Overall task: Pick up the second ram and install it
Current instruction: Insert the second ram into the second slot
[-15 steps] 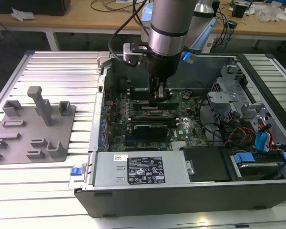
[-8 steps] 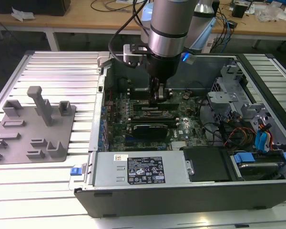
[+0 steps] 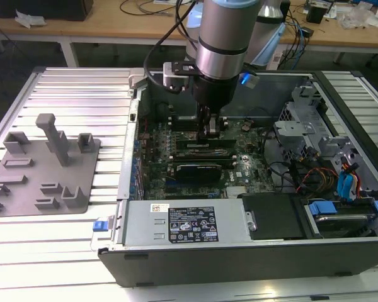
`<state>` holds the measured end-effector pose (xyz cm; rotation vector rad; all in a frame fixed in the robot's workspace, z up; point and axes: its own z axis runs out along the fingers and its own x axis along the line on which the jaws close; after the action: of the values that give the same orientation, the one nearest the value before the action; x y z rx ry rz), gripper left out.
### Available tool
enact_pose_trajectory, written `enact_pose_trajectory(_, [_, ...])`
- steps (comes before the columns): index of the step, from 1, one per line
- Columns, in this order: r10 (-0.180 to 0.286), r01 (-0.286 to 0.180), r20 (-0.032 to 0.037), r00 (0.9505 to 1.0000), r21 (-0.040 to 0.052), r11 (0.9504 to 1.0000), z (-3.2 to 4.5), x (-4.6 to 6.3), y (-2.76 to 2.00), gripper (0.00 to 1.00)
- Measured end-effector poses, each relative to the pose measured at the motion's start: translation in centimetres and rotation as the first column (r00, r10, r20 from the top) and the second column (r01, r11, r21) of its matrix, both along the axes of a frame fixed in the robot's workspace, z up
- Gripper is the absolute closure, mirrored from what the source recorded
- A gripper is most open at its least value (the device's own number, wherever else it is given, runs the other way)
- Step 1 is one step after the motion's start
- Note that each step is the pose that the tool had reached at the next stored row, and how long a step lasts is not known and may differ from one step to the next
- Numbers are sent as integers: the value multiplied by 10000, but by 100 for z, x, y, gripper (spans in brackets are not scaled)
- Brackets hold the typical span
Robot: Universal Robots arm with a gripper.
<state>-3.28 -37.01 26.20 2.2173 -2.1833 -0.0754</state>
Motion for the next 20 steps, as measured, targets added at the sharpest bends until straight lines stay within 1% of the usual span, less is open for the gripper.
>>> enact_pose_trajectory(1, [-2, 2, 0, 10000, 1, 10000, -16, 0, -1, 91])
enact_pose_trajectory(5, [-10, 10, 2, 10000, 4, 10000, -30, 0, -2, 91])
enact_pose_trajectory(13, [-42, 42, 0, 10000, 1, 10000, -144, 0, -12, 91])
enact_pose_trajectory(20, [-45, 45, 0, 10000, 0, 10000, -193, -23, -14, 91])
